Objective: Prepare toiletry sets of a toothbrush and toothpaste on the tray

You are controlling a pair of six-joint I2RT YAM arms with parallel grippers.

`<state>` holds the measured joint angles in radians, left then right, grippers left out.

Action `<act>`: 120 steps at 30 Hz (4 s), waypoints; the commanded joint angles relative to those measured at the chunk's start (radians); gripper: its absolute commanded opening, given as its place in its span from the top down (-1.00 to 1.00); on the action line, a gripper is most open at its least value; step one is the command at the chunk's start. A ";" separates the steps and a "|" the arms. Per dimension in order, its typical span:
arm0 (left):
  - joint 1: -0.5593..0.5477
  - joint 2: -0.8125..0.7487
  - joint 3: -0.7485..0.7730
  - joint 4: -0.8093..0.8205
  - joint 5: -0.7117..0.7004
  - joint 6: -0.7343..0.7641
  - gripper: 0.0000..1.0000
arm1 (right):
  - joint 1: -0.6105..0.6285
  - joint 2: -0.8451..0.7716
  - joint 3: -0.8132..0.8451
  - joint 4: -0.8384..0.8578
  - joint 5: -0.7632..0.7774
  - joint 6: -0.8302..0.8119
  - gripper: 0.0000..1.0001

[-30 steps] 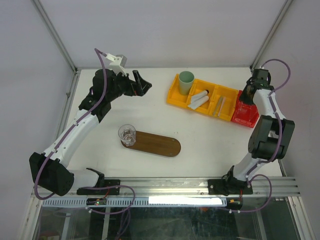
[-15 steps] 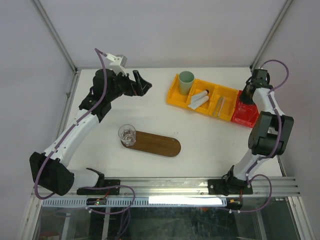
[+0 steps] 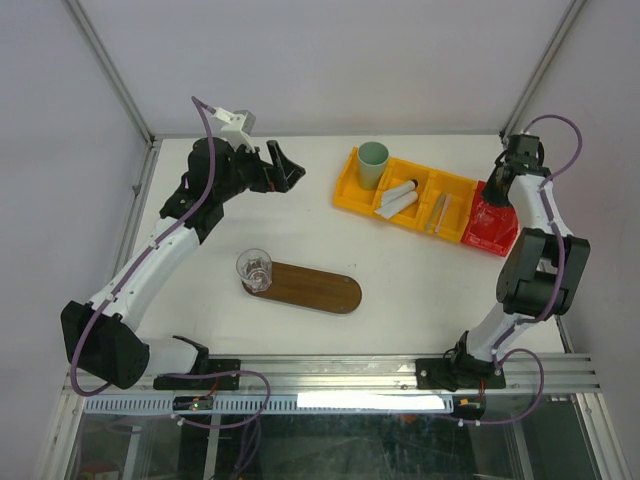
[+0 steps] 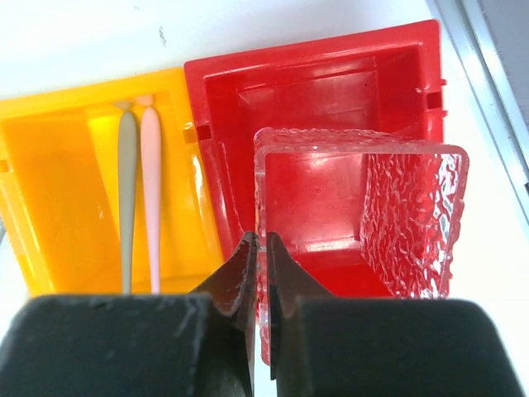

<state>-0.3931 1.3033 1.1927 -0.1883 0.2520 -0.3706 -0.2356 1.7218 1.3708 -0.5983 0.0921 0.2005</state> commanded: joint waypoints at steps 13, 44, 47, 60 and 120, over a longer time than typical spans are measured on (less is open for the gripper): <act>0.000 -0.013 0.044 0.028 0.009 -0.013 -0.98 | -0.007 -0.359 0.033 -0.026 0.041 0.002 1.00; -0.001 -0.043 0.083 0.000 0.092 -0.025 -0.98 | 0.530 -0.789 -0.635 0.847 -0.515 0.763 1.00; -0.043 -0.058 0.063 -0.004 0.087 -0.058 -0.97 | 0.531 -0.780 -0.663 0.908 -0.519 0.768 1.00; -0.580 -0.052 0.060 -0.108 -0.473 -0.195 -0.48 | 0.551 -0.771 -0.742 0.976 -0.518 0.753 1.00; -0.671 0.201 0.297 -0.550 -0.808 -0.245 1.00 | 0.561 -0.795 -0.383 0.253 -0.337 0.272 -0.75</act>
<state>-1.0550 1.6096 1.5066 -0.6758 -0.5114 -0.5819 0.3214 0.9550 0.8299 -0.0906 -0.4023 0.7212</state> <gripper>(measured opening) 0.099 0.819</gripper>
